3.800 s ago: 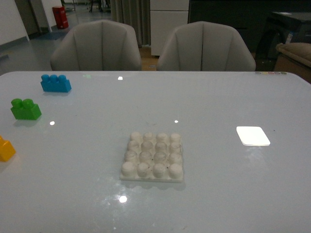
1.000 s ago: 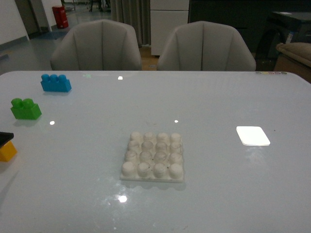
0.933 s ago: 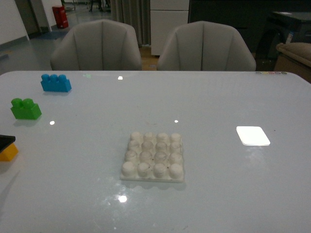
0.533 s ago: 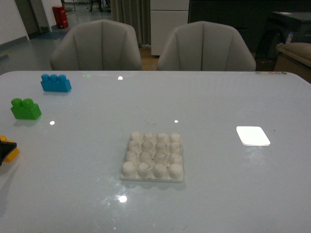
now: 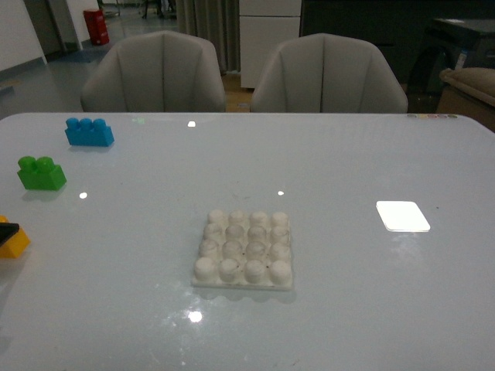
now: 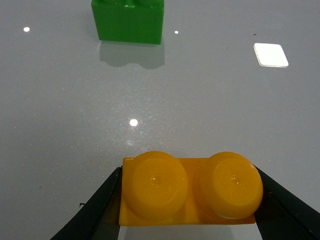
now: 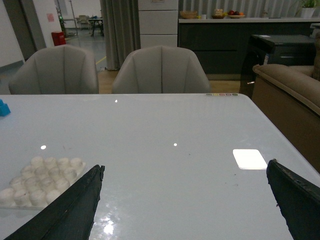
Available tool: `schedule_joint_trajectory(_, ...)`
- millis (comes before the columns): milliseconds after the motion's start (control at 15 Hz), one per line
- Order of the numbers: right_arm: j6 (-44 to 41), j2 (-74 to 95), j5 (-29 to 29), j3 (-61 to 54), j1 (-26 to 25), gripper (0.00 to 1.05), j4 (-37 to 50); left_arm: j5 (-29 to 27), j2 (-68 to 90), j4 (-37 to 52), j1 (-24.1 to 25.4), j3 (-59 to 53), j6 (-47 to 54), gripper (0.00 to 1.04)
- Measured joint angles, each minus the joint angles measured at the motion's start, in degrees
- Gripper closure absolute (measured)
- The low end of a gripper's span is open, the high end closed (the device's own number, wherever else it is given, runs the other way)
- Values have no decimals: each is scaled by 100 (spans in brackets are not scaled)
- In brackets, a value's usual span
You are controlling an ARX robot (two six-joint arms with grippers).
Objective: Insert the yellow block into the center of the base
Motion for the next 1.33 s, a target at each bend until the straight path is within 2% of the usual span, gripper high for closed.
schedule_joint_trajectory(200, 0, 0, 0, 0, 0, 6, 2, -487, -697, 83, -417, -396, -278, 41)
schedule_joint_trajectory(333, 0, 0, 0, 0, 0, 6, 2, -997, -1425, 164, -1091, -872, -623, 41)
schedule_joint_trajectory(667, 0, 0, 0, 0, 0, 6, 2, -2459, -1886, -181, -3453, -1082, -1869, 41)
schedule_joint_trajectory(867, 0, 0, 0, 0, 0, 6, 0, -3279, -1329, -385, -4653, -393, -2470, 41)
schedule_joint_trajectory(1133, 0, 0, 0, 0, 0, 6, 0, -3978, -785, -586, -5005, 31, -2835, 41)
schedule_joint_trajectory(1333, 0, 0, 0, 0, 0, 6, 2, -4175, -605, -538, -5309, 33, -3099, 41)
